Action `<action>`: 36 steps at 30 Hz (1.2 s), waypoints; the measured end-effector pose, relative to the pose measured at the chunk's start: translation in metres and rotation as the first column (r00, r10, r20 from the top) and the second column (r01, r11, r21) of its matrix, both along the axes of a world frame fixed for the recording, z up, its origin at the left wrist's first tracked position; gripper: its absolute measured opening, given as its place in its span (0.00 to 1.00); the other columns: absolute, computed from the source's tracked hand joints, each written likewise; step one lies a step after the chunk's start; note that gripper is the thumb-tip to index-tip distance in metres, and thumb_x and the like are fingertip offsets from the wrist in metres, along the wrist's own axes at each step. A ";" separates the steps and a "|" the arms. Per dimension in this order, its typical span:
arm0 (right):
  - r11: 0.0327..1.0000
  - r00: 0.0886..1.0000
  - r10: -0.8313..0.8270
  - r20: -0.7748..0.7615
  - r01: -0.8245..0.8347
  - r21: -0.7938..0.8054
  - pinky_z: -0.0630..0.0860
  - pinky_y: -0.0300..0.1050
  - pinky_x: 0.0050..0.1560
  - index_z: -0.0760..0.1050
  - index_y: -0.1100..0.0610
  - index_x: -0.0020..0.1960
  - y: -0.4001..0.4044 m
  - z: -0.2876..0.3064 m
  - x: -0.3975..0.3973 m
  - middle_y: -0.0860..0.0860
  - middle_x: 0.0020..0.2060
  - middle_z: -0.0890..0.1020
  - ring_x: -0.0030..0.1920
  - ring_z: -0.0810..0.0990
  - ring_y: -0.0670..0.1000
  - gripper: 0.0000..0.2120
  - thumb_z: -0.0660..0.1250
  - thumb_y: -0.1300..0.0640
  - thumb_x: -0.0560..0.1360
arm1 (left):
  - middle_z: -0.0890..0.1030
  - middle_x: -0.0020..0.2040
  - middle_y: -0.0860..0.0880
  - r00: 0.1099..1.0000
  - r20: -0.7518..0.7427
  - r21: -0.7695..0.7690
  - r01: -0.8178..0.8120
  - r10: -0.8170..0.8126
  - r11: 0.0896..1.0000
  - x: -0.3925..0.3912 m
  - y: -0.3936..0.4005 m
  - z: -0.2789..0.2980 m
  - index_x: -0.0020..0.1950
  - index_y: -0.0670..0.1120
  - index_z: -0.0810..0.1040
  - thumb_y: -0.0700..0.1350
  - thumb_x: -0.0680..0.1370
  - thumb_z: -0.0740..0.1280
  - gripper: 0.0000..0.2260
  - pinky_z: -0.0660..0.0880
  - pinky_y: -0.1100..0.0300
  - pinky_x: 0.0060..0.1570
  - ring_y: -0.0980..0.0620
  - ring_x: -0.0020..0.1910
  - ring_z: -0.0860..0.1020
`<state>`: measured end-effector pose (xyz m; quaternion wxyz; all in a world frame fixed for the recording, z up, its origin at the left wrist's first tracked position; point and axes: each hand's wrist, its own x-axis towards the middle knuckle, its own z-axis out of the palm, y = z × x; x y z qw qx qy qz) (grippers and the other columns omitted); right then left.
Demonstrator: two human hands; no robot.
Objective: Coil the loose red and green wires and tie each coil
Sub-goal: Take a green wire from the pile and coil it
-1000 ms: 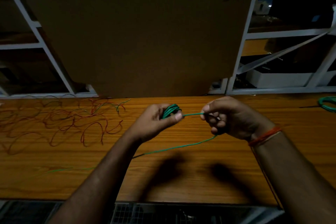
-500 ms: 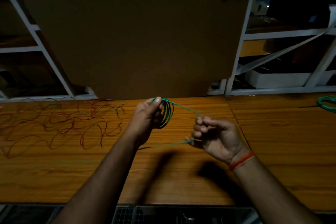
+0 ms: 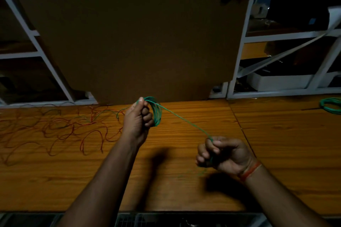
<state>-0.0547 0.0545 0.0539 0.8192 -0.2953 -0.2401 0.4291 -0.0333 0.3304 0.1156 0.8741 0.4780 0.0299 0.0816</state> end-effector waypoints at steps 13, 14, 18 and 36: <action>0.411 0.670 -0.550 0.499 0.737 -0.537 0.59 0.38 0.24 0.79 0.61 0.51 -0.013 0.050 0.012 0.50 0.28 0.69 0.26 0.63 0.46 0.12 0.60 0.56 0.84 | 0.60 0.29 0.54 0.949 -0.152 0.059 0.286 -0.275 0.956 -0.013 -0.017 -0.002 0.44 0.47 0.73 0.53 0.86 0.57 0.15 0.52 0.64 0.24 0.58 0.24 0.55; 0.337 0.681 -0.435 0.589 0.730 -0.595 0.60 0.39 0.25 0.80 0.60 0.50 -0.011 0.052 0.011 0.49 0.28 0.70 0.26 0.65 0.45 0.14 0.59 0.54 0.85 | 0.60 0.28 0.54 0.945 -0.153 0.000 0.293 -0.290 0.956 -0.013 -0.020 -0.001 0.44 0.47 0.73 0.53 0.86 0.56 0.15 0.54 0.65 0.23 0.58 0.24 0.56; 0.275 0.795 -0.048 0.604 0.592 -0.758 0.65 0.39 0.26 0.80 0.58 0.49 -0.001 0.048 0.001 0.48 0.29 0.75 0.27 0.69 0.45 0.17 0.58 0.50 0.85 | 0.63 0.27 0.55 0.950 -0.108 -0.211 0.267 -0.294 0.940 -0.013 -0.028 0.006 0.44 0.47 0.72 0.51 0.86 0.55 0.14 0.58 0.67 0.24 0.60 0.23 0.60; 0.123 0.376 0.346 0.860 0.890 -0.439 0.74 0.47 0.43 0.79 0.51 0.41 0.018 0.049 -0.019 0.45 0.33 0.80 0.38 0.78 0.42 0.12 0.65 0.49 0.82 | 0.68 0.30 0.53 0.998 0.015 -0.008 0.054 -0.054 0.999 -0.011 -0.026 0.004 0.51 0.44 0.74 0.50 0.87 0.54 0.15 0.62 0.64 0.29 0.58 0.26 0.65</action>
